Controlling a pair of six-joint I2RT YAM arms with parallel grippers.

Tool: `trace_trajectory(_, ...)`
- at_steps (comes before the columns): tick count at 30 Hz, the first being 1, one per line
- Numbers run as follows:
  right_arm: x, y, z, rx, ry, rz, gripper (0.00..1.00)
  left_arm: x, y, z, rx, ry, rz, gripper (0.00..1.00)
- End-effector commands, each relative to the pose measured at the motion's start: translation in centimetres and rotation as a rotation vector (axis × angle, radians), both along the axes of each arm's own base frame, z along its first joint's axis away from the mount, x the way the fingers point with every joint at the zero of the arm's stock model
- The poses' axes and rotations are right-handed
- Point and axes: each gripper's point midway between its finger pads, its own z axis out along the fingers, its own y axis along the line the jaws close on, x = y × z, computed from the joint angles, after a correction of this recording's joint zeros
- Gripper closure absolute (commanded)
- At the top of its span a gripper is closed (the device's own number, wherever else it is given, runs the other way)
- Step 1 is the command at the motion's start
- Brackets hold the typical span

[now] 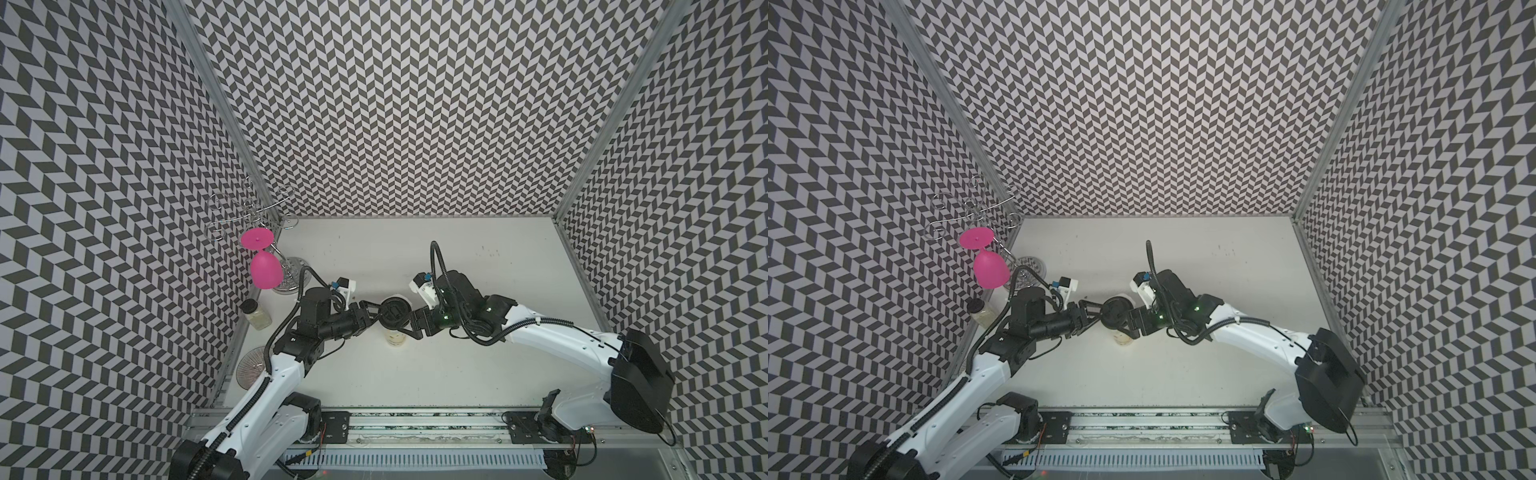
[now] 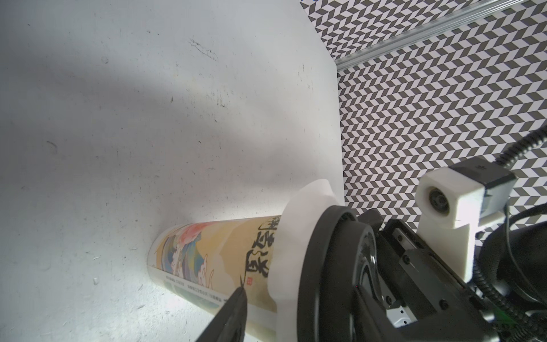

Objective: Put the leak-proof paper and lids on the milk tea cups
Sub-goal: Secure the cup lid on the cup.

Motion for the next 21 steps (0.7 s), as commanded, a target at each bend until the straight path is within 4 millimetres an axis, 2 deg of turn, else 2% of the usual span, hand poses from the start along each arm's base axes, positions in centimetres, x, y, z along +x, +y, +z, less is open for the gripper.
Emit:
trace_trajectory(1, 1.3, -3.3, -5.1, -0.191, 0.048, -0.124, 0.17, -1.3, 1.1, -4.5, 0.099, 0.158, 0.029, 0.44)
trace_trajectory(5, 1.2, -3.2, -4.9, -0.185, 0.046, -0.115, 0.17, -1.3, 1.1, -4.6, 0.102, 0.160, 0.028, 0.44)
trace_trajectory(7, 1.1, -2.5, -3.7, -0.143, 0.035, -0.090, 0.17, -1.2, 1.1, -4.5, 0.102, 0.155, 0.028, 0.44)
trace_trajectory(9, 0.9, -1.3, -0.6, -0.045, -0.005, -0.041, 0.17, -1.2, 1.1, -4.4, 0.109, 0.152, 0.028, 0.44)
trace_trajectory(11, 0.5, -0.2, 4.3, 0.100, -0.090, 0.013, 0.16, -1.1, 1.1, -4.4, 0.113, 0.151, 0.028, 0.44)
trace_trajectory(14, 0.3, -0.4, 9.7, 0.255, -0.220, 0.013, 0.14, -1.1, 1.1, -4.4, 0.114, 0.148, 0.027, 0.44)
trace_trajectory(17, 1.8, -1.5, 10.6, 0.277, -0.222, -0.038, 0.14, -1.1, 1.1, -4.4, 0.117, 0.148, 0.027, 0.44)
trace_trajectory(21, 4.4, -1.3, 8.8, 0.206, -0.124, -0.051, 0.22, -1.0, 1.1, -4.4, 0.120, 0.148, 0.024, 0.44)
